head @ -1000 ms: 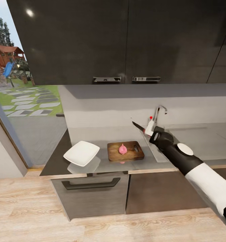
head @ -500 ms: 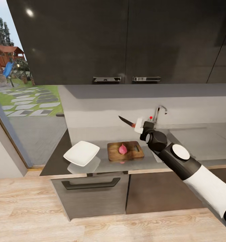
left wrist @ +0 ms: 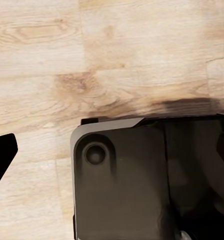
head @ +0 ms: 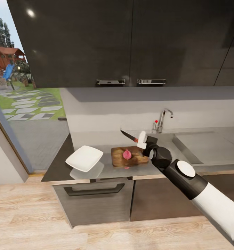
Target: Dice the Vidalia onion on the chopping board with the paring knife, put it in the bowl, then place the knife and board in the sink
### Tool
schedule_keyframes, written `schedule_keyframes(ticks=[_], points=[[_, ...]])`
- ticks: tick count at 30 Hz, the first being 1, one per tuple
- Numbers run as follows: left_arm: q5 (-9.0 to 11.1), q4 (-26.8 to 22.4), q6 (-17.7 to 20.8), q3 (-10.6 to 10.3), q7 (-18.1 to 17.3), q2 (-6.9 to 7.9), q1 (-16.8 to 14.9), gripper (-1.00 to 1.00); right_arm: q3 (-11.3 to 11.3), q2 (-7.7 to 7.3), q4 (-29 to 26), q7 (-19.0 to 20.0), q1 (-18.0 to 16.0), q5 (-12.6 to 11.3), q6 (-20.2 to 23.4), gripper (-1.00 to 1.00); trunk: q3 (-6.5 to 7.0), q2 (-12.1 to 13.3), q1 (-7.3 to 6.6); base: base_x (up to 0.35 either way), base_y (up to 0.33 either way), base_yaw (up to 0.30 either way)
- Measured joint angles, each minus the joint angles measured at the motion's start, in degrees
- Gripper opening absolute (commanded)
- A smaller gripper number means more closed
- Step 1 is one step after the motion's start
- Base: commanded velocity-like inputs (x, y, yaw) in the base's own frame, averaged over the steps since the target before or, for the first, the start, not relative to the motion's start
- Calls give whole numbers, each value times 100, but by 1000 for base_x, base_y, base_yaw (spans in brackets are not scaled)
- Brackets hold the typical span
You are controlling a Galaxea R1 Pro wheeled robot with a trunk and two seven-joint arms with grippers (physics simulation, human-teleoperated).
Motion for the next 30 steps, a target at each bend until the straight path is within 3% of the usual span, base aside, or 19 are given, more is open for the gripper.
schedule_keyframes(ticks=[10,16,28,30], points=[[0,0,2,-15,1,0,0,100,19,-83,-68,7,159,2,9,-100,0,0,0,0,0,0],[0,8,1,-15,3,0,0,100,243,-83,-69,11,176,5,21,-100,0,0,0,0,0,0],[-3,4,2,-15,1,2,0,100,348,-39,-62,-221,178,51,437,-100,0,0,0,0,0,0],[-4,6,2,-15,-2,6,0,100,348,-43,-44,-248,180,21,679,-100,0,0,0,0,0,0]])
